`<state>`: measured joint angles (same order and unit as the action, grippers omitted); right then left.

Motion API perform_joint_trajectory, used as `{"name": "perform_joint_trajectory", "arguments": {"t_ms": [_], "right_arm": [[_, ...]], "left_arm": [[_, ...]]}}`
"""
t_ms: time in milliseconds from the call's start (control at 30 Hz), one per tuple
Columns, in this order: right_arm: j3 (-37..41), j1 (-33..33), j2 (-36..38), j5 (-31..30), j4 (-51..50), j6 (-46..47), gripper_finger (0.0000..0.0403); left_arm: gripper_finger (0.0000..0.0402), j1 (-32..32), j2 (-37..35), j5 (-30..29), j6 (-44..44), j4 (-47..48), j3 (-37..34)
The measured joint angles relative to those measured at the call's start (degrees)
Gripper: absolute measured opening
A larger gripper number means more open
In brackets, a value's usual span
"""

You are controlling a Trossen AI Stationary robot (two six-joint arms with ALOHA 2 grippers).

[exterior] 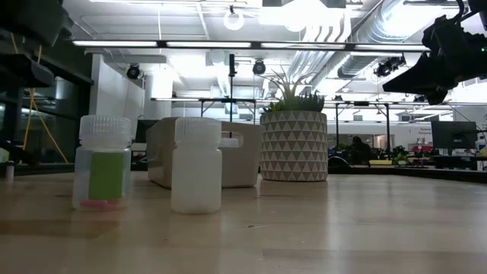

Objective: Pick and place pill bottles into a basket
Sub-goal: Put the yellow pill bottle into the white bin

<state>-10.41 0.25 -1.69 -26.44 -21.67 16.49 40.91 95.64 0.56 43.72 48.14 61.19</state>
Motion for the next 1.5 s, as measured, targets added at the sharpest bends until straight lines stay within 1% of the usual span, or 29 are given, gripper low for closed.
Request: {"name": "perform_joint_trajectory", "arguments": {"t_ms": [167,267,400,567,733,833,933,1033,1100,1267,1367,1500], "right_arm": [[0.0,0.0,0.0,0.0,0.0,0.0,0.0007],[0.0,0.0,0.0,0.0,0.0,0.0,0.0007],[0.0,0.0,0.0,0.0,0.0,0.0,0.0007],[0.0,0.0,0.0,0.0,0.0,0.0,0.0007],[0.0,0.0,0.0,0.0,0.0,0.0,0.0007],[0.0,0.0,0.0,0.0,0.0,0.0,0.0007],[0.0,0.0,0.0,0.0,0.0,0.0,0.0007],[0.0,0.0,0.0,0.0,0.0,0.0,0.0007],[0.0,0.0,0.0,0.0,0.0,0.0,0.0007],[0.1,0.0,0.0,0.0,-0.1,0.0,0.0007],[0.1,0.0,0.0,-0.1,-0.1,0.0,0.0007],[0.1,0.0,0.0,0.0,-0.1,0.0,0.0007]], "left_arm": [[0.0271,0.0,0.9,0.3,-0.1,0.0,0.0],[0.0261,0.0,0.9,0.6,-0.2,0.0,0.0],[0.0226,0.0,0.9,0.7,-0.1,0.0,0.0],[0.0178,0.0,0.9,2.4,0.0,0.0,0.0],[0.0144,0.0,0.7,5.9,0.5,0.0,0.0],[0.014,-0.1,0.0,7.8,2.0,0.8,0.4],[0.0153,-0.5,-0.3,7.8,2.1,4.9,2.9],[0.0167,-2.3,-0.3,6.4,-1.6,11.8,7.2],[0.0168,-4.6,-0.3,6.2,-5.9,15.4,10.0],[0.0145,-11.9,-0.3,5.7,-17.7,23.6,16.1],[0.014,-16.8,-0.3,3.4,-22.5,26.0,18.7],[0.0161,-23.2,-0.3,-0.2,-28.1,27.0,21.9]]}}
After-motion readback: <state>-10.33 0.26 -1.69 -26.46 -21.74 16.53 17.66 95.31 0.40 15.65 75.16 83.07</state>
